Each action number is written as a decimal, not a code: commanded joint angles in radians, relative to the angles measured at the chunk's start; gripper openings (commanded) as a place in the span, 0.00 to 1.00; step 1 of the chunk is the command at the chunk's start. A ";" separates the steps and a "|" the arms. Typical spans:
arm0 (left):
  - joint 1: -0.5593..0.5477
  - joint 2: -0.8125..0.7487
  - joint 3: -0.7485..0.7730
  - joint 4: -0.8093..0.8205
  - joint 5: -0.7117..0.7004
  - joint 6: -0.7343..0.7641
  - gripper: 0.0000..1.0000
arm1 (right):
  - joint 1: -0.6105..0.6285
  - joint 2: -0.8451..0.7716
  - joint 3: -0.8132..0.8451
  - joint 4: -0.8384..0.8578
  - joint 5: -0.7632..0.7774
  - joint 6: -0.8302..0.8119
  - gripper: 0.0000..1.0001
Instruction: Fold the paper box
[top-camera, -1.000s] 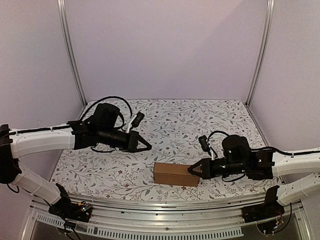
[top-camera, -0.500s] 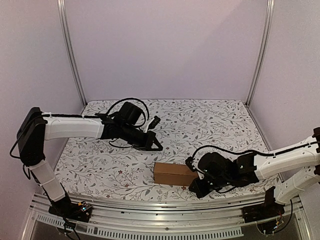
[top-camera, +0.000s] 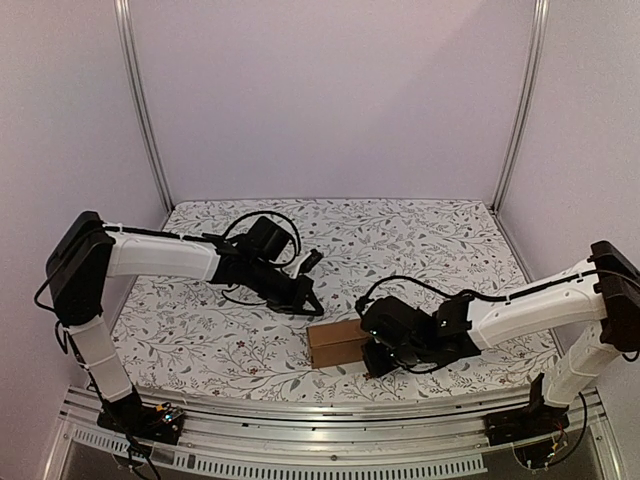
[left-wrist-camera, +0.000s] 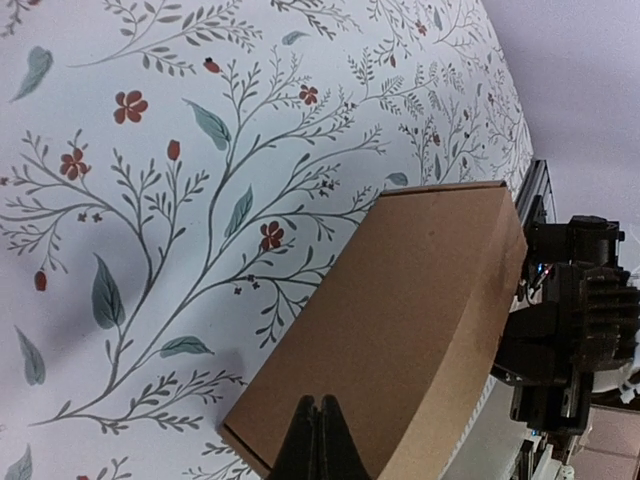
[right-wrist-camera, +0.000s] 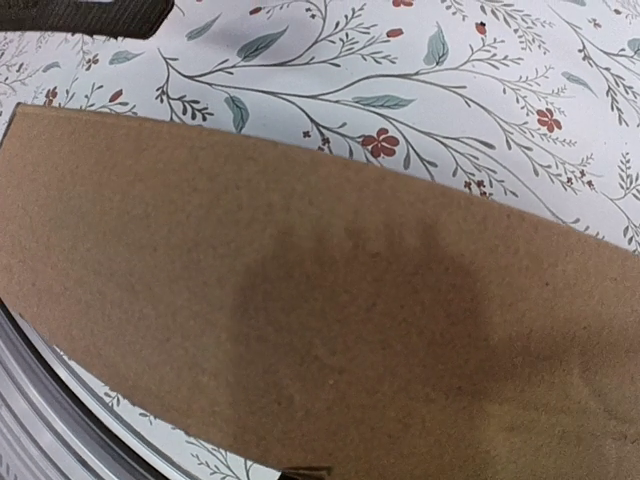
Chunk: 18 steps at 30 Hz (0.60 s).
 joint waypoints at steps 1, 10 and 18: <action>0.014 -0.015 -0.043 -0.018 -0.002 0.001 0.00 | -0.041 0.061 0.071 0.043 0.025 -0.057 0.00; 0.014 -0.081 -0.105 -0.020 -0.033 -0.010 0.00 | -0.123 0.212 0.179 0.129 -0.094 -0.160 0.00; 0.014 -0.159 -0.165 -0.011 -0.056 -0.037 0.00 | -0.226 0.203 0.111 0.251 -0.227 -0.095 0.00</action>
